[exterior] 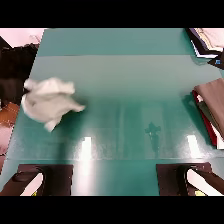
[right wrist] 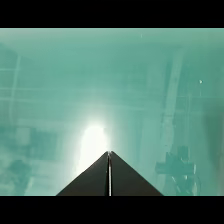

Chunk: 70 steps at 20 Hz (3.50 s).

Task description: Fold the shirts.

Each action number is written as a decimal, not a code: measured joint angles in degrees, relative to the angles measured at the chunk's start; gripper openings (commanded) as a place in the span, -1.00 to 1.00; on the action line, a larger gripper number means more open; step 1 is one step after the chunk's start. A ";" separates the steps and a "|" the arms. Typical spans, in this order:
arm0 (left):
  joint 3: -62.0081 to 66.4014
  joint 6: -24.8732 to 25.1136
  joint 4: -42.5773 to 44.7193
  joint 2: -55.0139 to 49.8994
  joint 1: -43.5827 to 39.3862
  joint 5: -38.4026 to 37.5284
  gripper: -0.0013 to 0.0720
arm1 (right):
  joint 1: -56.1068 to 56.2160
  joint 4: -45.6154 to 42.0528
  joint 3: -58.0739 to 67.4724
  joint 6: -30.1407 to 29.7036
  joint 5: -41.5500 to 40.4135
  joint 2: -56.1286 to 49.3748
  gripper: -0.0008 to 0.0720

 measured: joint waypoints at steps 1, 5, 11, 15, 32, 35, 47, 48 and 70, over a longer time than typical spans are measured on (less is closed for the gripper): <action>3.06 1.44 -4.61 -0.17 -0.63 1.07 -0.91 | 0.00 0.07 0.00 0.00 -0.20 0.00 -0.92; 9.88 5.38 -14.01 -3.32 -7.76 6.32 -0.91 | 0.00 0.15 0.00 0.02 -0.66 0.00 -0.92; 12.39 12.79 -17.86 -17.99 -21.66 13.49 -0.90 | 0.00 0.15 0.00 0.04 -0.52 0.00 -0.92; 12.68 16.02 -18.23 -29.18 -23.04 15.17 0.69 | 0.00 0.15 0.00 0.04 0.24 0.00 -0.92; -29.24 10.84 -7.34 -17.20 -7.85 5.81 0.73 | 0.00 0.11 0.00 0.09 0.68 0.00 -0.92; -39.36 7.54 -8.63 -11.43 -7.69 11.78 0.73 | 0.00 0.11 0.00 0.09 0.70 0.00 -0.92; -51.87 4.66 -20.15 -7.58 -7.69 31.32 0.73 | 0.00 0.11 0.00 0.07 1.14 0.00 -0.92; -51.98 4.63 -20.72 -7.74 -7.69 31.93 0.73 | 0.00 0.11 0.00 0.07 1.31 0.00 -0.92; -14.23 12.00 -13.92 -9.38 -7.69 17.14 -0.90 | 11.47 21.14 -39.39 -1.20 -16.17 -2.36 0.13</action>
